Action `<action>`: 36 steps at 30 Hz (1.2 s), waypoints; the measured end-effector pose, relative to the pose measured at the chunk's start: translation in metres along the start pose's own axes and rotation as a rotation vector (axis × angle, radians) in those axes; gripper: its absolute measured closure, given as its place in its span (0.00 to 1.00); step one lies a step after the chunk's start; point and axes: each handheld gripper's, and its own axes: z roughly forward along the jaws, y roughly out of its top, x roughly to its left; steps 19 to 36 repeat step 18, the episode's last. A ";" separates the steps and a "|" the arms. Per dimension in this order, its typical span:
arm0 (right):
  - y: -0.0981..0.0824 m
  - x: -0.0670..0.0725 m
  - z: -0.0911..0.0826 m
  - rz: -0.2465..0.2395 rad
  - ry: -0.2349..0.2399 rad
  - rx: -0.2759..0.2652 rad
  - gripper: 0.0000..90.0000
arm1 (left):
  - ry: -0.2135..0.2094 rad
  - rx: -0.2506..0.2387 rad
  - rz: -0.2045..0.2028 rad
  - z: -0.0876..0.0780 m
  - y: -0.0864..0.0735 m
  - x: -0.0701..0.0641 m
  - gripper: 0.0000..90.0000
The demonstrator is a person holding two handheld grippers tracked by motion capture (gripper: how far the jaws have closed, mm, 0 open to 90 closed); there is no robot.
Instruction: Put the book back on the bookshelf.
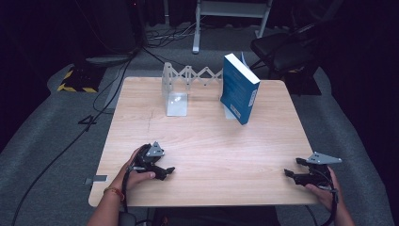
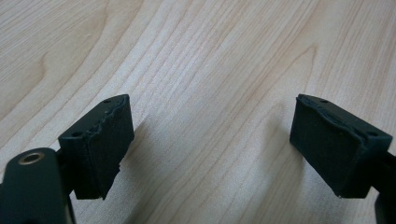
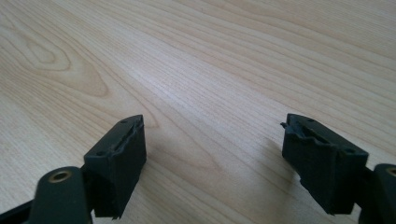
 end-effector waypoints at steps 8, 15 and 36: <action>0.000 0.002 -0.001 -0.014 -0.011 -0.006 0.25 | 0.006 0.000 -0.003 0.000 0.000 0.000 0.15; 0.000 0.003 -0.001 -0.023 -0.010 -0.007 0.25 | 0.008 0.001 -0.005 0.001 0.001 0.001 0.15; 0.000 0.002 0.000 -0.017 -0.003 -0.004 0.25 | 0.010 0.001 -0.007 0.001 0.001 0.001 0.15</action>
